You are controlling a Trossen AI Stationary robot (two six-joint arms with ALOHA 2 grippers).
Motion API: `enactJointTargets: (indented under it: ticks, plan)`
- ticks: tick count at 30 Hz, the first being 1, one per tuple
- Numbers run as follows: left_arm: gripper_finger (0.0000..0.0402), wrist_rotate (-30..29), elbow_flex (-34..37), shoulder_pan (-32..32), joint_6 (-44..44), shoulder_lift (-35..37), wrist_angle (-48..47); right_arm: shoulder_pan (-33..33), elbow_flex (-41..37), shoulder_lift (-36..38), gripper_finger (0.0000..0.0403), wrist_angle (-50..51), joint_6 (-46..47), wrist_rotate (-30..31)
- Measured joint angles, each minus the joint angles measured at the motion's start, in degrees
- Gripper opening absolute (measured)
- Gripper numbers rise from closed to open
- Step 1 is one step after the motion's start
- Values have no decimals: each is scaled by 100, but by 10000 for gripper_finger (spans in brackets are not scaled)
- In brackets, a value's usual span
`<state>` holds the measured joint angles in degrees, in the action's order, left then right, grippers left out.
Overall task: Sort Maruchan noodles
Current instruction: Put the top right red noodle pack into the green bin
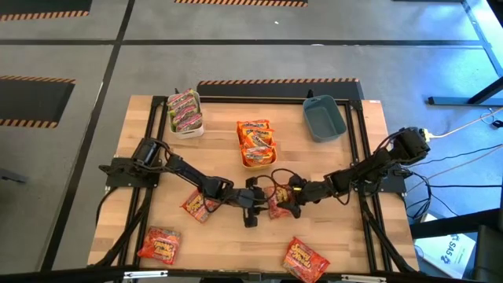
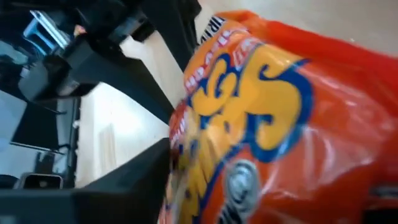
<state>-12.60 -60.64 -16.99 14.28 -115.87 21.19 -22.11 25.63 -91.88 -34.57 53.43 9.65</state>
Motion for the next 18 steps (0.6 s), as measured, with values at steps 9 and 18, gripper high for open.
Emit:
enactJointTargets:
  ticks: [9,18]
  plan:
    - [128,-13,-2,-125,-22,308,-872,1,4,346,104,257,-955,-175]
    - [128,-46,7,-392,-182,715,-2299,237,411,2484,109,3359,-1928,810]
